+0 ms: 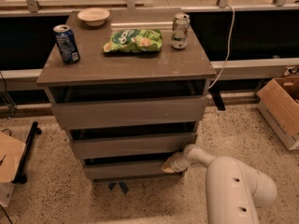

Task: Close bottom drawer

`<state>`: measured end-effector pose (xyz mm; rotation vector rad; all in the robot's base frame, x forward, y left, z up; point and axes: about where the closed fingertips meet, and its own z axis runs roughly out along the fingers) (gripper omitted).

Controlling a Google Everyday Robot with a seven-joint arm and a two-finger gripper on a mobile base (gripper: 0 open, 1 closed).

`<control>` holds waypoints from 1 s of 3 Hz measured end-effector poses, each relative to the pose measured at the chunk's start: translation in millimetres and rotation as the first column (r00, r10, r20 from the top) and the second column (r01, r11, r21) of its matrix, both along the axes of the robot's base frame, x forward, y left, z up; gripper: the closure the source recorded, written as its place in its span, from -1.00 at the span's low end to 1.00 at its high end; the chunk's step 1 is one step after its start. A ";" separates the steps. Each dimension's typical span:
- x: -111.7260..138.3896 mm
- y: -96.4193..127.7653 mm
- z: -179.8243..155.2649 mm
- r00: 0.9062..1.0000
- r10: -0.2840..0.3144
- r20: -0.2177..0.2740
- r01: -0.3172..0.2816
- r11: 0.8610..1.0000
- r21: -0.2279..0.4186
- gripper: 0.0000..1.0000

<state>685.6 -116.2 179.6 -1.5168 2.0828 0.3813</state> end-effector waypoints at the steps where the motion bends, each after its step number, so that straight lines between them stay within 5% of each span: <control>1: -2.1 0.0 0.0 1.000 0.000 0.000 0.000 1.000 0.000 0.17; 3: -2.4 0.0 -0.1 1.000 0.000 0.000 0.000 1.000 0.000 -0.77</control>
Offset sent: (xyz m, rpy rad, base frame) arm -0.0020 0.0000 0.0000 0.0000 0.0000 0.0000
